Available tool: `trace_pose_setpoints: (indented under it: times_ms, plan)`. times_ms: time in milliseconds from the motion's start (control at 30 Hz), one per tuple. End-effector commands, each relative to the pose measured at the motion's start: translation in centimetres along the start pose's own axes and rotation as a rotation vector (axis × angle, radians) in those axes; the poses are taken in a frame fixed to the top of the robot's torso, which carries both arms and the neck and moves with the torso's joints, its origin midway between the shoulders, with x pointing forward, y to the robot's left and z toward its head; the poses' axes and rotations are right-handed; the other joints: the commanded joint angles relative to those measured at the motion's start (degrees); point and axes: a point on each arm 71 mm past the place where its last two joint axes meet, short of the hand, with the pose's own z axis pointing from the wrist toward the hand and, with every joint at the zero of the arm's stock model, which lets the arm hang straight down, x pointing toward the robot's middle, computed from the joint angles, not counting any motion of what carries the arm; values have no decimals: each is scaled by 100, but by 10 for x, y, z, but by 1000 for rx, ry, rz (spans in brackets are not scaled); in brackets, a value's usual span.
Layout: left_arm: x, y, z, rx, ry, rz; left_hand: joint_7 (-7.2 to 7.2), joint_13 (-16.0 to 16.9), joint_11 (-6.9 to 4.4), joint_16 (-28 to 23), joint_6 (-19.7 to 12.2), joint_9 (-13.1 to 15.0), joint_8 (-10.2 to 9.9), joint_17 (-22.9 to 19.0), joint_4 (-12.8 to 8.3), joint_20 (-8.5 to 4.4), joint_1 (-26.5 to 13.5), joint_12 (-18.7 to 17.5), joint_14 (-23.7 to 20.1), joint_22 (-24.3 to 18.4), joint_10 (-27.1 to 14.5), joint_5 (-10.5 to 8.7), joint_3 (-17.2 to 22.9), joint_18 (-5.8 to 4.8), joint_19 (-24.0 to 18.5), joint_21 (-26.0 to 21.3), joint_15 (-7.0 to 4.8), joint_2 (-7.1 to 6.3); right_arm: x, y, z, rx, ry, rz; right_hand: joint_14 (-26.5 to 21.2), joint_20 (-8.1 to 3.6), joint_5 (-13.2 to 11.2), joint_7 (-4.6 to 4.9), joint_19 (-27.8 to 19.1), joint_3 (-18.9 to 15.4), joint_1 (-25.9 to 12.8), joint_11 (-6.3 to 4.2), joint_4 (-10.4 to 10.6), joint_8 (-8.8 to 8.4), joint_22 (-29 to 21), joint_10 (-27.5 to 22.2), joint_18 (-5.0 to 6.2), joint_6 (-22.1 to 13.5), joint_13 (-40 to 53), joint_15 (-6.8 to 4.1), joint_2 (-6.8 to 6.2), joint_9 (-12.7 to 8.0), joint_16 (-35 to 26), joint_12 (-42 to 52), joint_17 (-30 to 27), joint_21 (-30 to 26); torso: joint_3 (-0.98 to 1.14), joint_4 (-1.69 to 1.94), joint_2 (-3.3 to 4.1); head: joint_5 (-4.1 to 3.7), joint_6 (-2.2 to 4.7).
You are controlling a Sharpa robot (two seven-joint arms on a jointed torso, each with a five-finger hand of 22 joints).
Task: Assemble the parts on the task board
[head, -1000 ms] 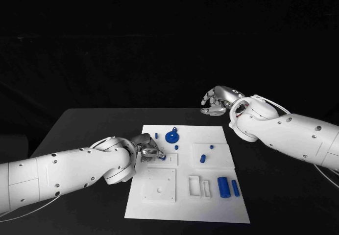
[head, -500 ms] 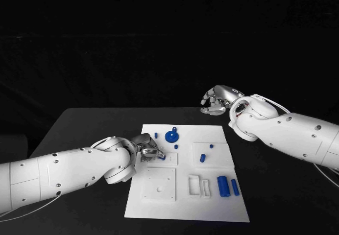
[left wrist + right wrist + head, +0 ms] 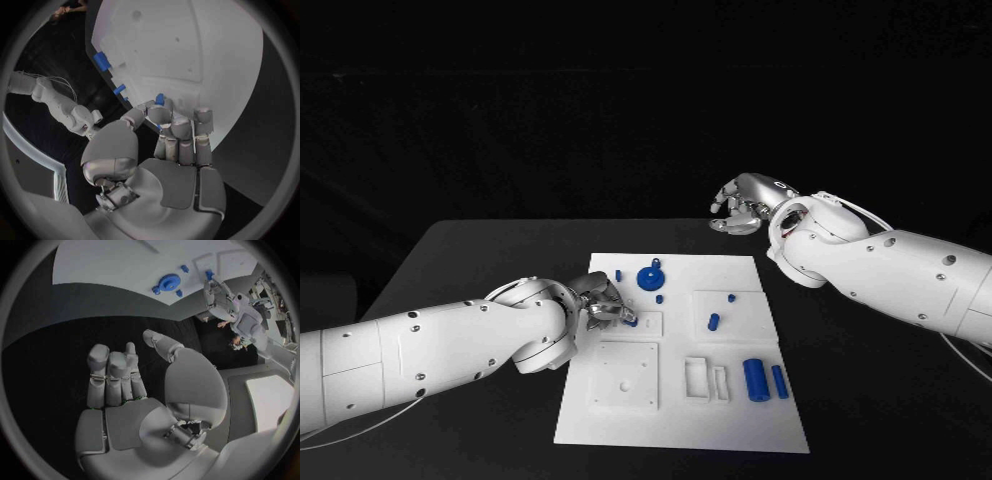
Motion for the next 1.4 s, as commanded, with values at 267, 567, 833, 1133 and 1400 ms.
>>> trace_pose_setpoints:
  times_ms: [267, 567, 833, 1133, 1400]
  plan:
    - [6, 1, 0, -5, 40, 26, -519, -9, -120, 42, 1066, 1685, 31, -13, -83, -753, 24, 45, 258, -14, -120, 55, 42, 116, -27, 38, -286, -2, 0, 1, 0, -4, 8, -7, -20, -43, 41, 29, -2, -33, 47, -12, 5, 9, 58, 5, 303, 1, -7, -14, 10, 6, -38, -15, 7, -31, -1, 2, 1, -9, -11]
    - [7, -1, 1, 1, 49, 29, -531, -21, -128, 97, 1110, 1695, 58, -32, -65, -751, 0, 132, 258, -49, -123, -189, -5, 120, -35, 69, -290, -99, 0, 1, 0, -4, 10, -8, -21, -43, 86, 28, -3, -34, 49, -14, 6, 12, 59, 3, 303, 6, -12, -15, 11, 9, -39, -13, 8, -34, 0, 2, 1, -10, -17]
    - [9, -3, 1, 6, 60, 34, -548, -34, -140, 191, 1138, 1672, 106, -51, 187, -750, -113, 276, 246, -113, -141, -925, -54, 132, -72, 107, -297, -202, 1, 1, 1, -4, 12, -8, -24, -41, 208, 27, -4, -43, 42, -15, 7, 11, 63, -2, 303, 8, -23, -16, 11, 12, -45, -8, 8, -40, 2, -1, 1, -2, -17]
    - [10, -5, 1, 14, 69, 36, -560, -35, -150, 251, 1160, 1581, 181, -54, 376, -750, -218, 382, 231, -146, -149, -1039, -50, 142, -111, 136, -296, -163, 1, 1, 1, -5, 12, -8, -28, -37, 345, 27, -7, -54, 17, -14, 25, 10, 63, -7, 303, 9, -35, -16, 17, 15, -55, -3, 5, -51, 4, 0, 1, 12, -12]
    - [9, -5, 2, 15, 59, 33, -559, -38, -148, 258, 1149, 1540, 231, -69, 328, -746, -188, 440, 213, -159, -168, -935, -34, 144, -134, 165, -282, -24, 1, 2, 1, -6, 13, -7, -27, -36, 440, 26, -5, -58, 4, -16, 36, 12, 63, -9, 303, 12, -44, -17, 21, 18, -61, 1, 4, -58, 5, -1, -2, 15, -11]
